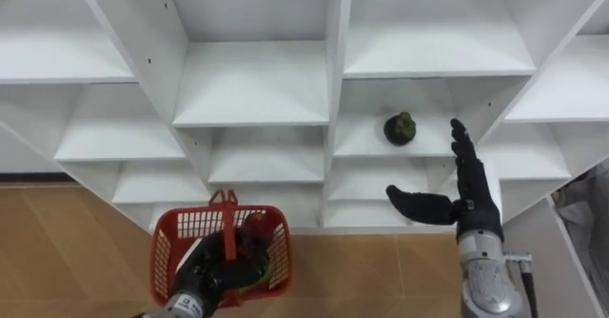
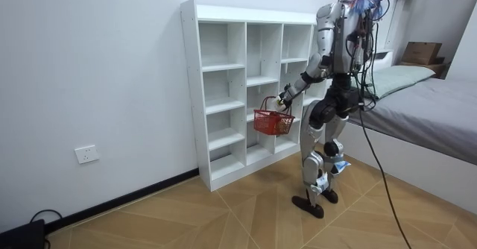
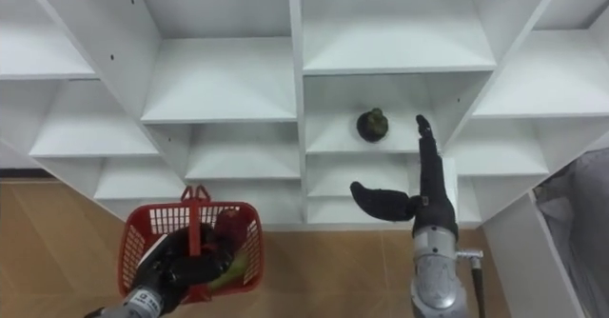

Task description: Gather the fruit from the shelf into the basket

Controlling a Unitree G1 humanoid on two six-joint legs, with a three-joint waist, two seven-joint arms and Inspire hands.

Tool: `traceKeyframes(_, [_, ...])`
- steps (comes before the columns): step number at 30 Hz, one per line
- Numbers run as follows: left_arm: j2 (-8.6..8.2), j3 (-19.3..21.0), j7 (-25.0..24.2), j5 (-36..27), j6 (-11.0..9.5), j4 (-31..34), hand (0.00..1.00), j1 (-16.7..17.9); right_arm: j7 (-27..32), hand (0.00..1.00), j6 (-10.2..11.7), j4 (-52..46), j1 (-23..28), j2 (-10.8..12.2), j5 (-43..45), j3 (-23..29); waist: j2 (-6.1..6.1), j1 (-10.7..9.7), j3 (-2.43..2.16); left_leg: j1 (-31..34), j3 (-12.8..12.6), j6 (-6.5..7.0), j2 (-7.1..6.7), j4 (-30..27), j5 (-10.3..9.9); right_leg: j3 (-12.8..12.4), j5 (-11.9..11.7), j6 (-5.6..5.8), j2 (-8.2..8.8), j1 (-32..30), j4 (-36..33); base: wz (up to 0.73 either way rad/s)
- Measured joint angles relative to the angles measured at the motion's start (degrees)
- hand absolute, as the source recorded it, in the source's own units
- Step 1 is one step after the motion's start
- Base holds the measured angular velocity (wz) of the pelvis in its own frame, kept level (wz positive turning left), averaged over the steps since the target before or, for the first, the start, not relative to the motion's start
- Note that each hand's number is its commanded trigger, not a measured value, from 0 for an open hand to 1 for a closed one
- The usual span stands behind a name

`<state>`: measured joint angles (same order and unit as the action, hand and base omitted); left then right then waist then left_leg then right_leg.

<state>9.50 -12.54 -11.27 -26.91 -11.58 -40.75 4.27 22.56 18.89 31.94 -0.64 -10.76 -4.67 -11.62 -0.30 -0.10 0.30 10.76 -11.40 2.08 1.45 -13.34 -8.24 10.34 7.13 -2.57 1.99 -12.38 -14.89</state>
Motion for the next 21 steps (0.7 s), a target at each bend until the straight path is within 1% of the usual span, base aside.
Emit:
traceKeyframes(2, [-0.03,0.0,0.6,0.0,0.0,0.3,1.00,-0.4,0.3,0.00,0.1,1.6,-1.2,0.0,-1.8,0.0,-0.09,0.1,0.06,1.7,0.1,0.00,0.01,-0.4,0.0,-0.1,0.1,-0.11,0.06,-1.9,-0.7,0.03])
traceKeyframes(7, [-0.03,0.0,0.9,0.0,0.0,0.4,1.00,-1.2,1.0,0.00,0.2,3.6,-1.9,0.1,-1.8,0.0,-0.04,0.3,0.20,3.3,0.2,-0.01,0.03,-0.8,0.0,0.0,0.2,-0.18,0.08,-3.4,-1.0,0.01])
traceKeyframes(12, [-0.03,0.0,1.4,-0.1,0.0,1.3,1.00,-2.8,3.2,0.00,0.6,5.2,-4.6,-0.1,-2.2,0.0,-0.21,0.5,0.67,6.2,0.7,0.01,-0.07,-2.4,0.0,0.2,0.6,-0.33,0.48,-6.2,-2.9,0.04])
traceKeyframes(15, [0.24,0.0,2.4,-0.3,0.0,1.2,1.00,-3.2,4.7,0.00,0.6,5.7,-5.8,-0.4,-4.2,0.0,-0.48,0.6,1.48,6.9,1.2,0.02,-0.31,-3.2,0.0,0.8,1.7,-0.41,1.05,-7.0,-4.9,0.17])
traceKeyframes(18, [0.02,-0.2,3.2,-0.6,0.0,0.7,1.00,-3.6,5.8,0.00,0.6,8.8,-9.8,-0.5,-4.5,0.6,-0.32,0.6,1.72,8.9,1.5,0.01,-0.23,-4.4,0.0,1.0,2.0,-0.62,1.21,-8.9,-5.9,0.08])
traceKeyframes(19, [0.00,-0.5,3.3,-0.5,0.0,0.1,1.00,-3.9,6.5,0.00,0.7,10.4,-11.5,-0.5,-4.5,1.5,-0.19,0.5,1.76,9.8,2.1,0.00,-0.25,-4.8,0.0,1.4,2.0,-0.72,1.27,-9.6,-6.2,0.18])
traceKeyframes(21, [-0.03,-0.7,3.4,-0.5,0.0,-0.1,1.00,-3.8,7.6,0.00,0.7,13.0,-13.8,-1.0,-4.8,2.7,-0.22,0.6,1.78,11.1,2.2,0.00,-0.20,-5.7,0.0,1.8,2.2,-0.94,1.49,-10.7,-7.3,0.13])
